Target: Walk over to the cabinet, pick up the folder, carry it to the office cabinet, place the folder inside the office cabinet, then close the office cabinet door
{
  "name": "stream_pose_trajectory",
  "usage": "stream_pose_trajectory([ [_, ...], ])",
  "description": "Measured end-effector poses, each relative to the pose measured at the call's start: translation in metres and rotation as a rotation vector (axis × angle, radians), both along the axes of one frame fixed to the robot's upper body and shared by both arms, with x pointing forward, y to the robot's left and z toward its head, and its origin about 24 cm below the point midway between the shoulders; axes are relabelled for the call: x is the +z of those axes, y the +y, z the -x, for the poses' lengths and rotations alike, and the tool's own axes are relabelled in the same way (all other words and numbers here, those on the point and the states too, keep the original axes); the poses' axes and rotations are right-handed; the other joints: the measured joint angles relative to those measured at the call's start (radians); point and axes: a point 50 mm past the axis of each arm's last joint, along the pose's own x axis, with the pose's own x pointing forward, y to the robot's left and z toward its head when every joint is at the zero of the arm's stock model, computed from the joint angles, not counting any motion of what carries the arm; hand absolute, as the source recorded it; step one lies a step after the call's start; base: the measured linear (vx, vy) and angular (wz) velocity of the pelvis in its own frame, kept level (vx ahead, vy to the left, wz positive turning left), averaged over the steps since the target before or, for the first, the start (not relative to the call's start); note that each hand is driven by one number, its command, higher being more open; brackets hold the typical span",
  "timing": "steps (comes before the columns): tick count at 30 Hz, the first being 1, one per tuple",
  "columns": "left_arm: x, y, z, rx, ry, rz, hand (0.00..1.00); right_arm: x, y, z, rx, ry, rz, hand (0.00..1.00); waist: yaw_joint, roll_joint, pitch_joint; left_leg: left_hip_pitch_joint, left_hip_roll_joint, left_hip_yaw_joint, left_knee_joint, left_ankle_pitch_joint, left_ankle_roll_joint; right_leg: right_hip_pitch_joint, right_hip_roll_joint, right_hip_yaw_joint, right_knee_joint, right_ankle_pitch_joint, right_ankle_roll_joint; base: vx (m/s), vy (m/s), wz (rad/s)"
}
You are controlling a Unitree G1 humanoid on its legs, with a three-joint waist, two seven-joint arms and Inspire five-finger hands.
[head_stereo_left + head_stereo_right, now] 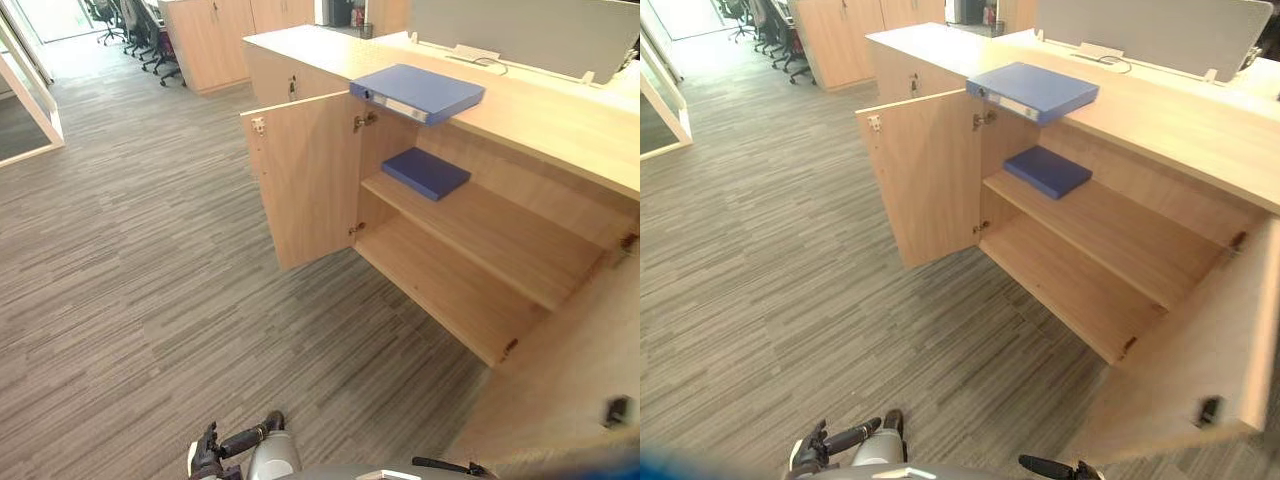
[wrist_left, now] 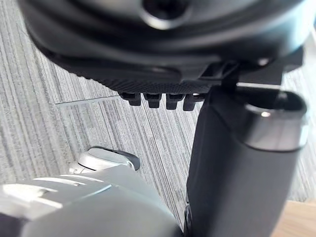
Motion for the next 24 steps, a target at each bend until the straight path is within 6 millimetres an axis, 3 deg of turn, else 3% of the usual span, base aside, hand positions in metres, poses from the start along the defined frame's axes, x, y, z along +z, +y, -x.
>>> stream_pose_trajectory([
  [1, 0.001, 0.004, -0.004, -0.009, 0.006, -0.023, 1.00, 0.000, 0.007, -0.006, 0.021, -0.016, -0.017, 1.00, 0.008, -0.019, -0.004, 0.005, -0.016, 0.024, 0.018, -0.027, 0.014, -0.010, -0.025, -0.001, 0.009, 0.058, 0.008, 0.38, 0.437, -0.20],
  [4, -0.001, 0.003, 0.001, -0.013, 0.034, -0.019, 1.00, 0.001, 0.015, -0.017, 0.023, -0.058, -0.034, 1.00, 0.009, -0.016, -0.014, 0.028, -0.046, 0.047, 0.028, -0.065, 0.038, -0.010, -0.058, 0.003, 0.020, 0.154, 0.066, 0.23, 0.274, -0.14],
  [6, -0.003, 0.000, 0.005, -0.012, 0.049, -0.010, 1.00, 0.001, 0.018, -0.017, 0.021, -0.068, -0.044, 1.00, 0.009, -0.012, -0.029, 0.041, -0.086, 0.054, 0.026, -0.083, 0.061, -0.020, -0.098, 0.012, 0.060, 0.181, 0.078, 0.23, 0.287, 0.05],
  [8, -0.007, -0.005, 0.017, 0.013, 0.078, 0.013, 1.00, 0.001, 0.015, -0.016, 0.005, -0.069, -0.047, 1.00, 0.018, 0.009, -0.050, 0.076, -0.143, 0.092, 0.013, -0.107, 0.093, -0.102, -0.165, 0.078, 0.234, 0.192, 0.070, 0.21, 0.321, -0.17],
  [9, -0.007, -0.005, 0.020, 0.022, 0.086, 0.016, 1.00, 0.002, 0.010, -0.018, -0.003, -0.082, -0.035, 1.00, 0.016, 0.008, -0.049, 0.111, -0.174, 0.108, -0.012, -0.110, 0.107, -0.153, -0.205, 0.107, 0.347, 0.207, 0.047, 0.16, 0.264, -0.21],
  [11, -0.010, -0.009, 0.036, 0.034, 0.125, 0.027, 1.00, 0.005, 0.000, -0.019, -0.016, -0.094, -0.012, 1.00, 0.009, 0.009, -0.050, 0.209, -0.249, 0.134, -0.067, -0.132, 0.133, -0.241, -0.296, 0.114, 0.571, 0.326, -0.119, 0.14, 0.221, -0.19],
  [13, -0.011, -0.009, 0.049, 0.046, 0.158, 0.030, 1.00, 0.007, -0.006, -0.019, -0.031, -0.111, 0.009, 1.00, 0.005, 0.018, -0.043, 0.275, -0.274, 0.144, -0.104, -0.155, 0.158, -0.287, -0.351, 0.063, 0.695, 0.398, -0.235, 0.12, 0.190, -0.20],
  [15, -0.011, -0.006, 0.053, 0.063, 0.166, 0.028, 1.00, 0.007, -0.004, -0.024, -0.045, -0.130, 0.005, 1.00, 0.004, 0.010, -0.027, 0.337, -0.267, 0.140, -0.135, -0.166, 0.170, -0.350, -0.325, 0.001, 0.818, 0.279, -0.178, 0.15, 0.122, -0.15],
  [16, -0.011, -0.006, 0.052, 0.063, 0.168, 0.028, 1.00, 0.008, -0.001, -0.026, -0.061, -0.147, -0.007, 1.00, 0.002, 0.016, -0.012, 0.374, -0.244, 0.133, -0.148, -0.170, 0.174, -0.385, -0.258, -0.036, 0.862, 0.144, -0.109, 0.18, 0.022, -0.01],
  [17, -0.012, -0.007, 0.053, 0.057, 0.172, 0.033, 1.00, 0.008, 0.001, -0.030, -0.102, -0.161, -0.031, 1.00, -0.007, 0.022, -0.003, 0.400, -0.209, 0.130, -0.149, -0.183, 0.178, -0.412, -0.172, -0.097, 0.827, 0.048, -0.067, 0.15, -0.032, 0.04],
  [19, -0.012, -0.006, 0.053, 0.054, 0.172, 0.037, 1.00, 0.008, 0.006, -0.034, -0.106, -0.166, -0.048, 1.00, -0.014, 0.019, 0.011, 0.441, -0.173, 0.135, -0.161, -0.201, 0.160, -0.429, -0.089, -0.210, 0.636, 0.004, -0.065, 0.13, -0.098, 0.01],
  [21, -0.011, -0.002, 0.052, 0.050, 0.168, 0.029, 1.00, 0.007, 0.012, -0.037, -0.106, -0.168, -0.064, 1.00, -0.014, 0.002, 0.014, 0.467, -0.173, 0.143, -0.190, -0.214, 0.139, -0.455, -0.045, -0.284, 0.386, 0.053, -0.078, 0.13, -0.162, -0.07],
  [22, -0.012, -0.008, 0.052, 0.047, 0.173, 0.041, 1.00, 0.007, 0.011, -0.037, -0.128, -0.172, -0.071, 1.00, -0.026, 0.011, 0.006, 0.478, -0.163, 0.133, -0.219, -0.219, 0.133, -0.462, -0.010, -0.300, 0.355, 0.100, -0.139, 0.17, -0.158, -0.07],
  [24, -0.014, -0.016, 0.046, 0.038, 0.160, 0.062, 1.00, 0.010, 0.004, -0.045, -0.117, -0.184, -0.056, 1.00, -0.024, 0.059, 0.010, 0.481, -0.124, 0.143, -0.248, -0.211, 0.104, -0.476, 0.037, -0.324, 0.325, 0.103, -0.142, 0.30, -0.147, -0.27],
])
